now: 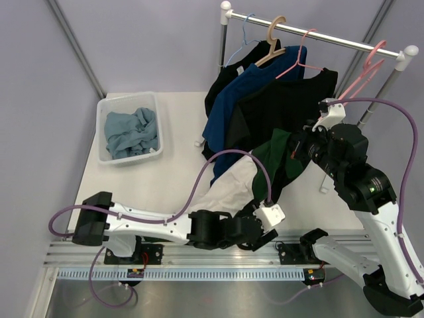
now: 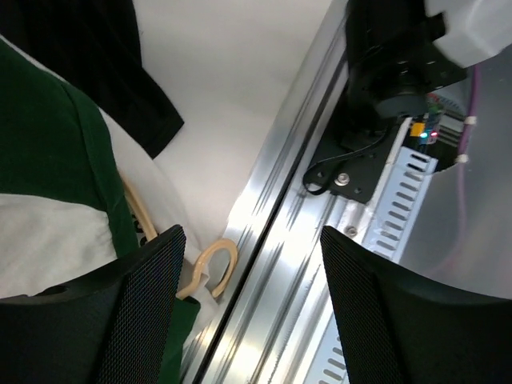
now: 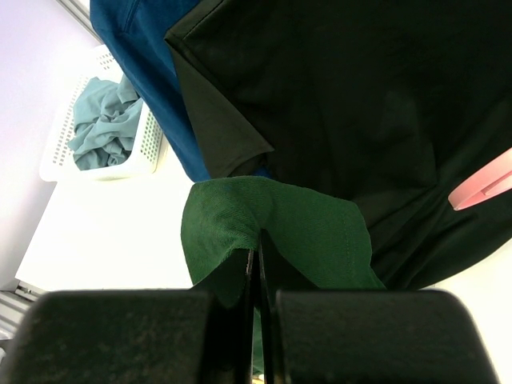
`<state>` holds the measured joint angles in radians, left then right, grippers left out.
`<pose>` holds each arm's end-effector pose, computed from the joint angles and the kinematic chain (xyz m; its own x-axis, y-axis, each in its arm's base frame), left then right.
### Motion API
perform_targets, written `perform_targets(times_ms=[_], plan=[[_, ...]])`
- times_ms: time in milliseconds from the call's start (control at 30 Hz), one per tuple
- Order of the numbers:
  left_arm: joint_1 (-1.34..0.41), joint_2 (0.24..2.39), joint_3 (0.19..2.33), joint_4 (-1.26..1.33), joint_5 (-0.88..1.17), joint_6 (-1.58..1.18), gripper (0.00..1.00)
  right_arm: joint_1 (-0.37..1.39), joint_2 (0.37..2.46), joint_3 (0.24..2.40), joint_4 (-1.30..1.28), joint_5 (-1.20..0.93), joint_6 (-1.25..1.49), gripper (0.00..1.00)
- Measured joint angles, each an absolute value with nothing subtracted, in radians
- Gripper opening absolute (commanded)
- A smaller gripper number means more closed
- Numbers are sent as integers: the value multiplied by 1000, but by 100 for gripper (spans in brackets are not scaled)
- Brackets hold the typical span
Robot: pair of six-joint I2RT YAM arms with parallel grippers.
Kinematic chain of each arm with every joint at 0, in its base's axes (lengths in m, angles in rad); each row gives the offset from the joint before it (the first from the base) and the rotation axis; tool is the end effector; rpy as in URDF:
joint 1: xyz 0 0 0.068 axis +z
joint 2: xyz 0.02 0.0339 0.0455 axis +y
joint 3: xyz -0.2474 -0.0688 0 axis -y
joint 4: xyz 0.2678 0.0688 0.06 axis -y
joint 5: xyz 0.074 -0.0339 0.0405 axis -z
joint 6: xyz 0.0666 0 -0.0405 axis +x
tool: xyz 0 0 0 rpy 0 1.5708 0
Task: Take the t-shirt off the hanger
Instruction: Pick up the hanger at the center of the board.
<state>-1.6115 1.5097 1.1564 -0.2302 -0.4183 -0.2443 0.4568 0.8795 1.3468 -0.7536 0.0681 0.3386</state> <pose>0.0112 -0.3902 0.2498 -0.2024 0.4612 -0.8639 0.9047 0.4257 0.0153 0.1896 0.0881 0.4386 -0.3658 0.1895 -0.9112 -0.2756 0.9131 0.3005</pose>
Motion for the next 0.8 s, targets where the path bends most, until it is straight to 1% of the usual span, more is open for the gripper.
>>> perform_targets(times_ms=[100, 233, 467, 667, 800], plan=[[-1566, 1535, 1156, -247, -419, -249, 66, 457, 877, 1347, -754, 68, 339, 0], [-1504, 1565, 1161, -254, -439, -250, 68, 457, 871, 1347, -754, 68, 339, 0], [-1488, 1644, 1185, -273, -445, -252, 68, 457, 871, 1347, -754, 69, 337, 0], [-1454, 1649, 1184, -275, -456, -257, 70, 457, 871, 1347, -754, 71, 336, 0], [-1429, 1649, 1174, -262, -456, -260, 70, 457, 870, 1347, -754, 71, 336, 0]])
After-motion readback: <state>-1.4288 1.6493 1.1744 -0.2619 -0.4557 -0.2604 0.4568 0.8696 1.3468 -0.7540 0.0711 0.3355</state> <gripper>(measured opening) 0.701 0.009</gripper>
